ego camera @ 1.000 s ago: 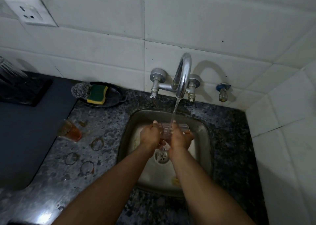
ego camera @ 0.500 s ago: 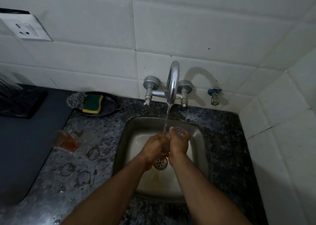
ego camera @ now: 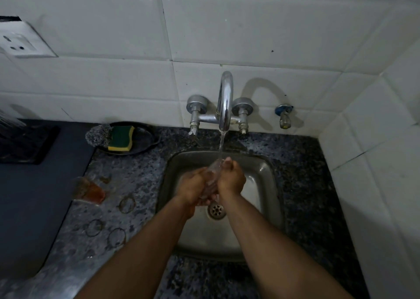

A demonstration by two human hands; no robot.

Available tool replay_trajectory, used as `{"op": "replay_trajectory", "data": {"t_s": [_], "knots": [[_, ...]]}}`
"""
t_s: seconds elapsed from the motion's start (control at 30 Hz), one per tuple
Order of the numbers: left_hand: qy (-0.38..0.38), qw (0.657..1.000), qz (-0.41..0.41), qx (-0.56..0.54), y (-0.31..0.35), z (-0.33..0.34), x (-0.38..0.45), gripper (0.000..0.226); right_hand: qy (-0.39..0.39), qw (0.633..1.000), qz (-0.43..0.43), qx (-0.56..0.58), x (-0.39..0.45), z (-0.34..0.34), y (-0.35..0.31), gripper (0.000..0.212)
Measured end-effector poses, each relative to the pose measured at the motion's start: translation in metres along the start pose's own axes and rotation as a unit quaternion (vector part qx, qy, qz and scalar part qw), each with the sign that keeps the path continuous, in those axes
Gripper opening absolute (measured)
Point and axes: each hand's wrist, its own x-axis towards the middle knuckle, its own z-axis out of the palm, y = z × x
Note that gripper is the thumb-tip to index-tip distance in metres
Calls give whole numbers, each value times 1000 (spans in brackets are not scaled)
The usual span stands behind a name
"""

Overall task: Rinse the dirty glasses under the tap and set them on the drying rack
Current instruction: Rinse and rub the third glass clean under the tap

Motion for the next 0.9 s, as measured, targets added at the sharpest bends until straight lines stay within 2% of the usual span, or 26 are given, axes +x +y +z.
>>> {"op": "replay_trajectory", "data": {"t_s": [0.1, 0.2, 0.23, 0.3, 0.33, 0.4, 0.47, 0.5, 0.57, 0.6, 0.63, 0.67, 0.73, 0.83, 0.9], "knots": [[23, 998, -36, -50, 8, -5, 7, 34, -75, 995, -59, -25, -4, -2, -3, 37], [39, 997, -67, -11, 15, -9, 12, 37, -153, 974, -83, -142, -10, 1, 4, 70], [36, 997, -71, 19, 15, -9, 14, 37, -149, 970, -87, -171, -10, 1, 6, 70], [32, 995, -74, 66, 15, -4, 15, 40, -97, 965, -120, -213, -2, -2, 4, 49], [33, 994, -72, 75, 12, -1, 17, 44, -70, 966, -139, -208, 3, -4, 3, 35], [26, 996, -64, 58, 7, 3, 16, 54, -51, 970, -150, -183, 6, -8, -3, 29], [-22, 999, -45, 6, 3, 3, 17, 66, -95, 980, -132, -118, 10, -5, -4, 25], [-49, 997, -37, -35, 4, 5, 17, 64, -125, 985, -105, -61, 9, -6, -7, 30], [-88, 989, -34, -114, 8, 7, 12, 54, -161, 984, -49, 50, 8, -6, -3, 67], [-101, 985, -37, -133, 9, 7, 11, 52, -162, 983, -34, 75, 9, -7, 2, 74], [-109, 983, -47, -141, 9, 7, 9, 52, -167, 982, -34, 84, 10, -8, 7, 70], [-112, 982, -62, -142, 8, 8, 8, 55, -169, 982, -34, 81, 10, -11, 8, 55], [-78, 988, -87, -102, 6, 12, 6, 59, -137, 989, -17, 43, 16, -15, 9, 26], [36, 998, -23, 35, 4, 23, 11, 40, -62, 997, 33, -33, 20, -20, 7, 35], [64, 994, 54, 67, 2, 26, 15, 33, -57, 997, 47, 2, 17, -24, 5, 38]]}}
